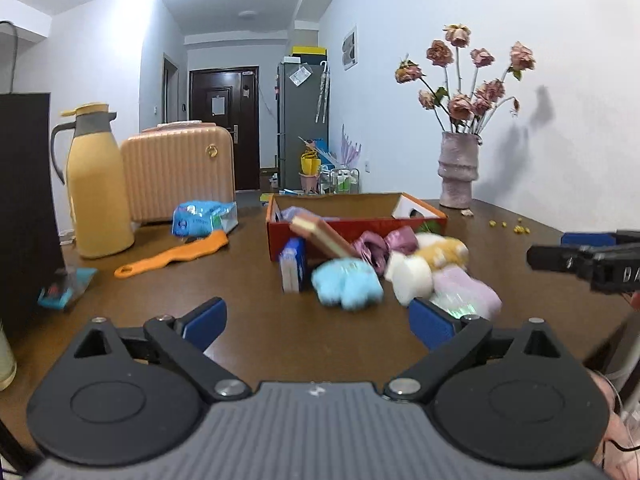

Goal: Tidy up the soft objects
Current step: 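Carry the lavender sachet into the cardboard box and open the left gripper, then grasp the white round sponge with the left gripper while the right grasps the sparkly ball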

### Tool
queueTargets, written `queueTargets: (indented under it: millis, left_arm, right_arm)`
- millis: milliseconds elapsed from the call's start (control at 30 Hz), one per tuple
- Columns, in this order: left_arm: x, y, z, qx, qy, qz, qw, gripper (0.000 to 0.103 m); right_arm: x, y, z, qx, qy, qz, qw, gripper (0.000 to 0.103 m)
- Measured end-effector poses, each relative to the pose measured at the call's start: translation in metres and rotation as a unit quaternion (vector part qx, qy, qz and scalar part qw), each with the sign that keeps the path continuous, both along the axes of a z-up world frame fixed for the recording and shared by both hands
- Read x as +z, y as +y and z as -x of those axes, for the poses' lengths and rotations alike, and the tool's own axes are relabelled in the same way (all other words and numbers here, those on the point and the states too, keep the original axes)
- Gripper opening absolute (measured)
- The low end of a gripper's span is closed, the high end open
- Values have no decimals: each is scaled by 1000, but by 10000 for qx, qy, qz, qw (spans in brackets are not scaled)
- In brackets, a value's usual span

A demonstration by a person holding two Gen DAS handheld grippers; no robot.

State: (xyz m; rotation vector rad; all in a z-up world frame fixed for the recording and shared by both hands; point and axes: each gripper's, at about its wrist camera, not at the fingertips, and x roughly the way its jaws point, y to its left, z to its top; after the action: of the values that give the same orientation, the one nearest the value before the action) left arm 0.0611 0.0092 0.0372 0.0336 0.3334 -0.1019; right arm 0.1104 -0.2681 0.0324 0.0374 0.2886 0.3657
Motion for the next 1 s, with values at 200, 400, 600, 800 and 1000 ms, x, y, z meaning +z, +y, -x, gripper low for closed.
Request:
queueTargets:
  millis: [200, 400, 600, 800, 1000]
  left_arm:
    - [-12, -12, 18, -301, 98, -166, 9994, 100]
    - [-19, -13, 3, -224, 154, -85, 9996, 100]
    - [-23, -8, -42, -137, 345, 92, 9993, 100]
    - [-23, -14, -90, -209, 500, 197, 9983, 100]
    - [-26, -31, -135, -436, 759, 178, 9960, 99]
  right_arm:
    - [-29, 5, 38, 75, 319, -29, 9995, 84]
    - [-32, 11, 30, -174, 173, 200, 9995, 83]
    - [-47, 19, -2, -232, 305, 132, 9992, 77]
    - [-59, 43, -43, -48, 446, 361, 9983, 71]
    - [-61, 43, -78, 101, 586, 470, 9971, 60]
